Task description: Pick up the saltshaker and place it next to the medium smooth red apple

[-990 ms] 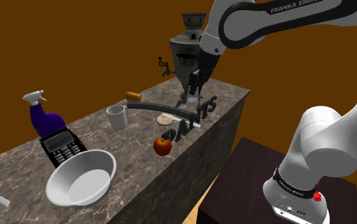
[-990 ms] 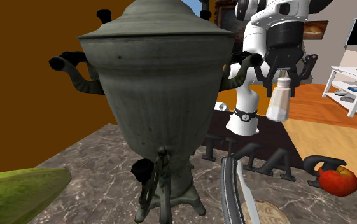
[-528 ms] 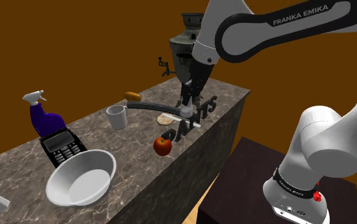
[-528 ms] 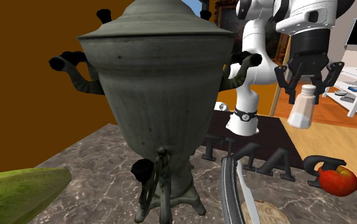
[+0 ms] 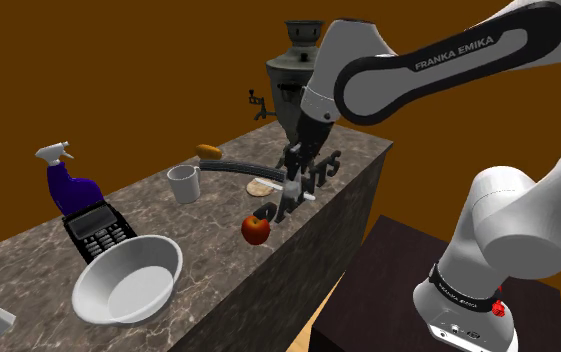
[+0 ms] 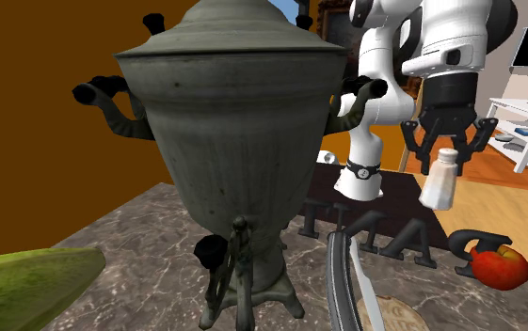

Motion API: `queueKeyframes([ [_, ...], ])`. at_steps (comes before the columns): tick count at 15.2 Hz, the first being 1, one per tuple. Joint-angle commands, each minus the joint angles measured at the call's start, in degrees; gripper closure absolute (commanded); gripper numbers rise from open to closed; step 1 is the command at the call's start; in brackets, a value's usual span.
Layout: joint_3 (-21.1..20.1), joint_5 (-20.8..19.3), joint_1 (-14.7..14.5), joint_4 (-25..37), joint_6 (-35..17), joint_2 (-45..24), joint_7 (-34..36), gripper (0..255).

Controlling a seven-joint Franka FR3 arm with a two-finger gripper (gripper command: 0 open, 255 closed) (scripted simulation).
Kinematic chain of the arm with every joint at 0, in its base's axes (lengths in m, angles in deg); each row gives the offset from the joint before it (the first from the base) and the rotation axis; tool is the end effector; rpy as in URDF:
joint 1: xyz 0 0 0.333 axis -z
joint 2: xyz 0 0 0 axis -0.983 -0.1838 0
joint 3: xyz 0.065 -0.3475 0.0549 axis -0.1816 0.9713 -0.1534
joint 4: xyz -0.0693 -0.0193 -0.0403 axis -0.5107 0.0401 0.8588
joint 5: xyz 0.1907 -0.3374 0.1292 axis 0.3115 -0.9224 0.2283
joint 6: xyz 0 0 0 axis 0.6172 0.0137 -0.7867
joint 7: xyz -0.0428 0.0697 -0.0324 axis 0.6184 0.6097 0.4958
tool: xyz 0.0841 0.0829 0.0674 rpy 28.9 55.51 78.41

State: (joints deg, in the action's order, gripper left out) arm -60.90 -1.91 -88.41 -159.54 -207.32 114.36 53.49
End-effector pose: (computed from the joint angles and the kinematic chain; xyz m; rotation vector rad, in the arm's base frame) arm 0.3805 0.0685 0.4586 -3.0007 0.0242 -0.3702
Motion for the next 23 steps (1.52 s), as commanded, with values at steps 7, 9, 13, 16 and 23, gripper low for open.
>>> queueKeyframes([
  [7,0.0,0.7,-0.4,-4.2,-7.4,-3.2,-0.6,255],
  [9,0.0,0.9,-0.5,-5.2,-9.3,-4.1,-0.8,255],
  [13,0.1,1.3,-0.8,-6.9,-13.2,-6.3,-1.3,255],
  [16,0.2,1.7,-1.1,-8.1,-16.2,-8.1,-1.7,255],
  [23,0.5,2.5,-1.6,-9.5,-20.6,-11.1,-2.5,255],
])
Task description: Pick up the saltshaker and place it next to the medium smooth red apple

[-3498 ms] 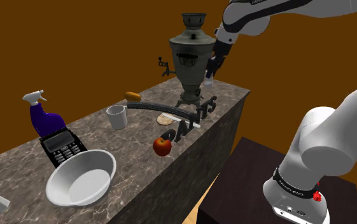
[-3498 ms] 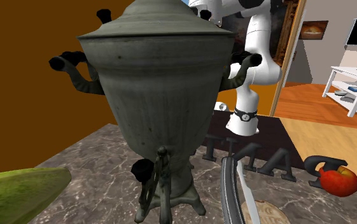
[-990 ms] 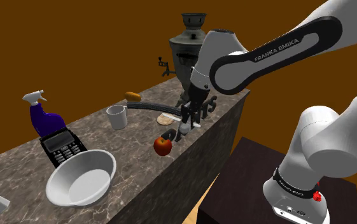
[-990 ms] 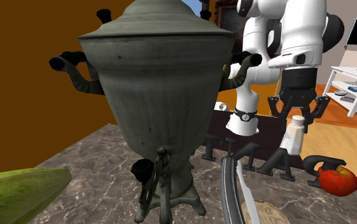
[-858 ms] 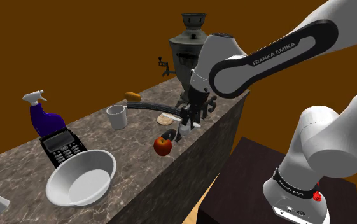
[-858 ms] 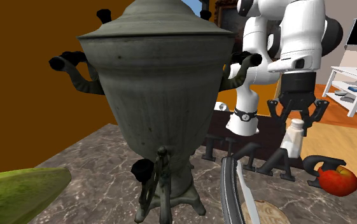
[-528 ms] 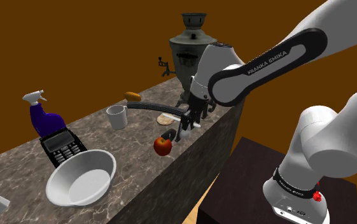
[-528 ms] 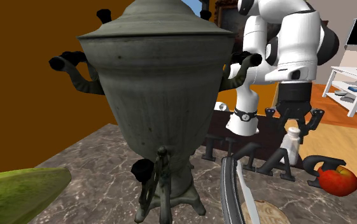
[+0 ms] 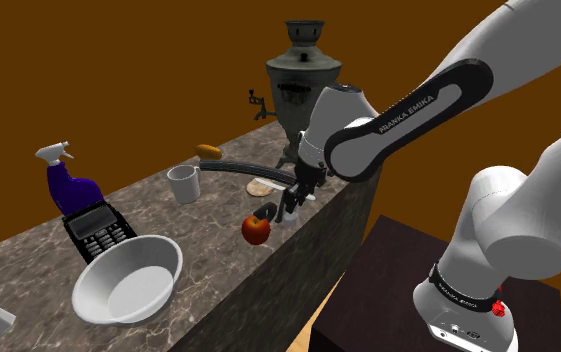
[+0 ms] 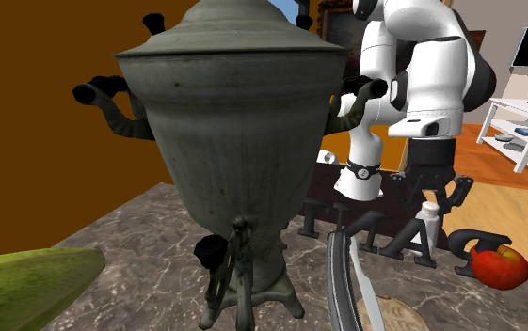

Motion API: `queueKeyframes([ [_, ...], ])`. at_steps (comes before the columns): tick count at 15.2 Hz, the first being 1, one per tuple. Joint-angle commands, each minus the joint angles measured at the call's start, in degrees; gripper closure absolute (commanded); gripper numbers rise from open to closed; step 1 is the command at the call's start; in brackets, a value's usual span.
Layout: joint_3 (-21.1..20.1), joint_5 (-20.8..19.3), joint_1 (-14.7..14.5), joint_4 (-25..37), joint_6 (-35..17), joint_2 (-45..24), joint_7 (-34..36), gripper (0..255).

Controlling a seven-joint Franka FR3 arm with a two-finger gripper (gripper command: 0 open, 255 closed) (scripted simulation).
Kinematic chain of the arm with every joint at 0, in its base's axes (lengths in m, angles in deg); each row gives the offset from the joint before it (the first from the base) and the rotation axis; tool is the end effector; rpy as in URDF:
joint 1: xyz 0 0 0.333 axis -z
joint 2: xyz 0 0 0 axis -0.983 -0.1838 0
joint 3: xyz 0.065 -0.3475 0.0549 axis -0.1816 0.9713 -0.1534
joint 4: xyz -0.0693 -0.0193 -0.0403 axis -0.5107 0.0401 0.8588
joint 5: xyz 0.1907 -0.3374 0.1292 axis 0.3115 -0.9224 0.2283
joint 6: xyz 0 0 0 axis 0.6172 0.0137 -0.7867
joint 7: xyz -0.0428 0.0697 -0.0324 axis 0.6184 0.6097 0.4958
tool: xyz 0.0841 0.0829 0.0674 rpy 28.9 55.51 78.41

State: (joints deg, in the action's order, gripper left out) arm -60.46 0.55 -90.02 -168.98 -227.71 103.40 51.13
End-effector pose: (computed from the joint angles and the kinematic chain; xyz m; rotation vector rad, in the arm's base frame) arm 0.3847 0.0704 0.3459 -3.0007 0.0241 -0.3705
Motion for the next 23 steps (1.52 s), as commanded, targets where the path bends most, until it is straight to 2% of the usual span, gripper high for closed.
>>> queueKeyframes([
  [1,0.1,0.0,0.0,-0.1,-0.2,-0.1,-0.1,255],
  [5,0.1,0.0,0.0,-0.1,-0.2,-0.1,-0.1,255],
  [6,0.1,0.0,0.0,-0.1,-0.2,-0.1,-0.1,0],
  [11,0.1,0.0,0.0,-0.1,-0.2,-0.1,-0.1,0],
  [15,0.0,-1.5,1.2,1.2,9.6,8.4,0.8,0],
  [23,0.0,-1.5,1.2,1.2,9.6,8.4,0.8,0],
])
